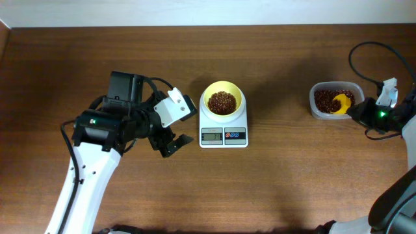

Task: Scoop item into bowl and weigh 50g on scale
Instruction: 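Scoop more red beans from the tub with the right gripper, then carry the filled scoop with the right gripper over the yellow bowl, then tip the scoop with the right gripper to pour beans into the bowl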

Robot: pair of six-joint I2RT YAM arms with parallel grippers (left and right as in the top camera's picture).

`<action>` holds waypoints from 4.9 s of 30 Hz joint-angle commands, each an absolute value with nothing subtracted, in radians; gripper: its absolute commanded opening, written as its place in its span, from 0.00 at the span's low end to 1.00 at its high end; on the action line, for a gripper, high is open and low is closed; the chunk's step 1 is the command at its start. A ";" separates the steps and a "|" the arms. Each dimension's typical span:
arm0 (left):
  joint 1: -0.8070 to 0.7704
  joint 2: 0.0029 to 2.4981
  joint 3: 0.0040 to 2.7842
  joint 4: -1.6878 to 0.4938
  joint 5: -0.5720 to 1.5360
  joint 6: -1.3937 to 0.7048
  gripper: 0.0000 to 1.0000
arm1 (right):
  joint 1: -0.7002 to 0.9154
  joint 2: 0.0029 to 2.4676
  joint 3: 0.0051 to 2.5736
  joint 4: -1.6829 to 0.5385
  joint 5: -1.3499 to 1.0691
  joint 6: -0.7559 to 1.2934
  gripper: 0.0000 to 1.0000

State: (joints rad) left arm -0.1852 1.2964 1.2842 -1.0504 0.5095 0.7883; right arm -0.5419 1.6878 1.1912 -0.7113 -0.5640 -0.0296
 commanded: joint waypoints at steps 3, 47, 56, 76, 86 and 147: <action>-0.187 1.298 1.276 -1.049 0.527 0.776 0.99 | -0.551 1.699 1.197 -0.707 -0.600 -0.017 0.04; -0.187 1.298 1.276 -1.049 0.527 0.776 0.99 | -0.155 1.699 1.197 -0.467 -1.193 0.046 0.04; -0.187 1.298 1.276 -1.049 0.527 0.776 0.99 | 0.030 1.699 1.197 -0.350 -1.076 0.029 0.04; -0.187 1.298 1.276 -1.049 0.527 0.776 0.99 | 0.212 1.627 1.197 -0.344 -0.619 -0.162 0.04; -0.187 1.298 1.276 -1.049 0.527 0.776 0.99 | 0.295 1.601 1.197 -0.355 -0.482 -0.180 0.04; -0.187 1.298 1.276 -1.049 0.527 0.776 0.99 | 0.374 1.577 1.197 -0.422 -0.302 -0.311 0.04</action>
